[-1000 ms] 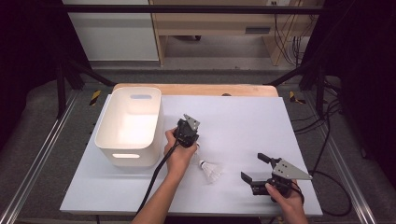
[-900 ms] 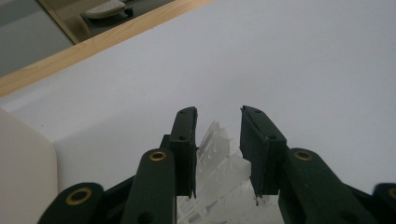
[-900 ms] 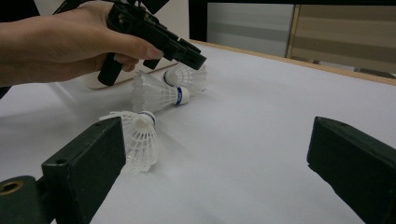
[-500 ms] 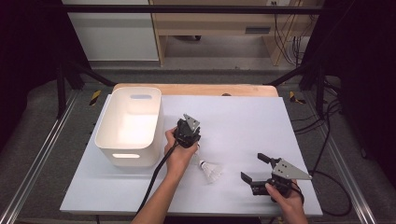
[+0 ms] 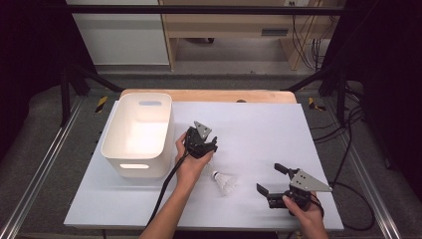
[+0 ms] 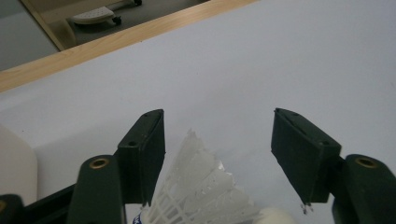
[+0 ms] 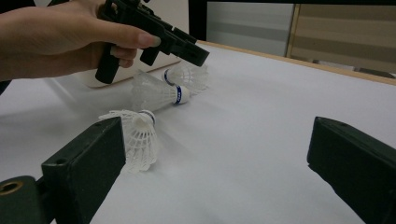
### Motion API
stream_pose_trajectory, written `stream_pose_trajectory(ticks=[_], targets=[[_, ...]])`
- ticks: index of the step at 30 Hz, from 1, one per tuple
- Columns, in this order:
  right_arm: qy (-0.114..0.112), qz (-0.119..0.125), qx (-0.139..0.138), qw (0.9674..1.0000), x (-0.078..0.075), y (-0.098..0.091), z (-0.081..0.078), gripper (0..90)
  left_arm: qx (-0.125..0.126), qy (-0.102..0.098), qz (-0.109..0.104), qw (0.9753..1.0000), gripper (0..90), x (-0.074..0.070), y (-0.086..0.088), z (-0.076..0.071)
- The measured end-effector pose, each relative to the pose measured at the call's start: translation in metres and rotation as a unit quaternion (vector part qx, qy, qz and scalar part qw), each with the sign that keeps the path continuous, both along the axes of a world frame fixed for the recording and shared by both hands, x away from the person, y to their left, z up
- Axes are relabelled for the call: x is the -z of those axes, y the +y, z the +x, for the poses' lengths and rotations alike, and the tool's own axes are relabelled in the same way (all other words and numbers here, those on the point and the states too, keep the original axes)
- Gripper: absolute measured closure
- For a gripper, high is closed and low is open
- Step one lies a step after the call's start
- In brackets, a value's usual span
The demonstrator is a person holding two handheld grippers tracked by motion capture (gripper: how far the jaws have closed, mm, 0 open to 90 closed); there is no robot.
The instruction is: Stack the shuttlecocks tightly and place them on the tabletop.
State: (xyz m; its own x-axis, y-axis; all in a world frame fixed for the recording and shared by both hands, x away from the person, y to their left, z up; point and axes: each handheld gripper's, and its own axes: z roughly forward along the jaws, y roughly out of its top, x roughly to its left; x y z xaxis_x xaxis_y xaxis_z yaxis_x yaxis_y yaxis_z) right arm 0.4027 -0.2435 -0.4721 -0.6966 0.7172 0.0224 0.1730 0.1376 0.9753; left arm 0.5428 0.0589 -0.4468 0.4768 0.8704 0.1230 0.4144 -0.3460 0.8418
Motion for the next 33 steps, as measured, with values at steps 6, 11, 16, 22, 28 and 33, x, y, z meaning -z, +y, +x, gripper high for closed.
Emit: stream_pose_trajectory(ticks=[6, 11, 16, 22, 28, 33], targets=[[0.001, -0.002, 0.000, 1.0000, 0.000, 0.000, 0.000, 4.8, -0.005, 0.008, -0.012, 0.9999, 23.6, -0.002, 0.003, -0.001], [0.001, -0.002, 0.001, 1.0000, 0.000, 0.000, 0.000, 4.8, -0.003, 0.009, -0.027, 0.9996, 20.2, -0.004, 0.004, -0.004], [0.001, -0.003, 0.002, 1.0000, 0.000, 0.000, -0.001, 4.8, 0.005, -0.004, -0.039, 0.9992, 17.3, -0.009, 0.005, -0.010], [-0.003, -0.005, 0.004, 1.0000, -0.001, 0.000, -0.001, 4.6, 0.028, -0.024, -0.066, 0.9971, 11.1, -0.020, 0.010, -0.028], [0.002, -0.007, 0.009, 0.9999, -0.002, -0.001, -0.002, 4.2, 0.046, -0.039, -0.088, 0.9943, 9.8, -0.024, 0.017, -0.055], [0.009, -0.001, 0.010, 0.9999, -0.002, 0.000, -0.001, 3.8, 0.065, -0.045, -0.110, 0.9908, 9.3, -0.021, 0.023, -0.077]])
